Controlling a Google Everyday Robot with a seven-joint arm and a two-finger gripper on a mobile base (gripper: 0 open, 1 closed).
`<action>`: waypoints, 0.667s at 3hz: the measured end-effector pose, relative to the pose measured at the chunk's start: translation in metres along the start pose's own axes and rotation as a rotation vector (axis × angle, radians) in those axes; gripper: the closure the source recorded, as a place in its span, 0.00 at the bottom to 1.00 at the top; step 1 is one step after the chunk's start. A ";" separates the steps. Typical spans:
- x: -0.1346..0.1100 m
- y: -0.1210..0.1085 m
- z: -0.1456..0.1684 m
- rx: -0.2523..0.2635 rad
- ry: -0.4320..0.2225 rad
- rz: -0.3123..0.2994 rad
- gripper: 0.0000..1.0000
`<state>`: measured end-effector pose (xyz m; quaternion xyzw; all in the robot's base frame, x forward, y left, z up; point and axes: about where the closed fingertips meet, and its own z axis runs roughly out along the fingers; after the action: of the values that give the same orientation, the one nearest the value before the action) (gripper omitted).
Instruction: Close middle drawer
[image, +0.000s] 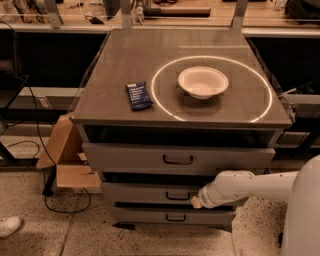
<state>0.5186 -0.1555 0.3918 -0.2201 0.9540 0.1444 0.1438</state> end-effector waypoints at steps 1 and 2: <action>0.000 0.000 0.000 0.000 0.000 0.000 1.00; -0.006 0.010 0.002 -0.024 -0.005 -0.018 1.00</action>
Offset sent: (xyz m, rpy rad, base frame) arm 0.0005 0.0155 0.0047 0.0319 0.0000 0.0366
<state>0.5193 -0.1438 0.3944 -0.2302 0.9497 0.1549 0.1451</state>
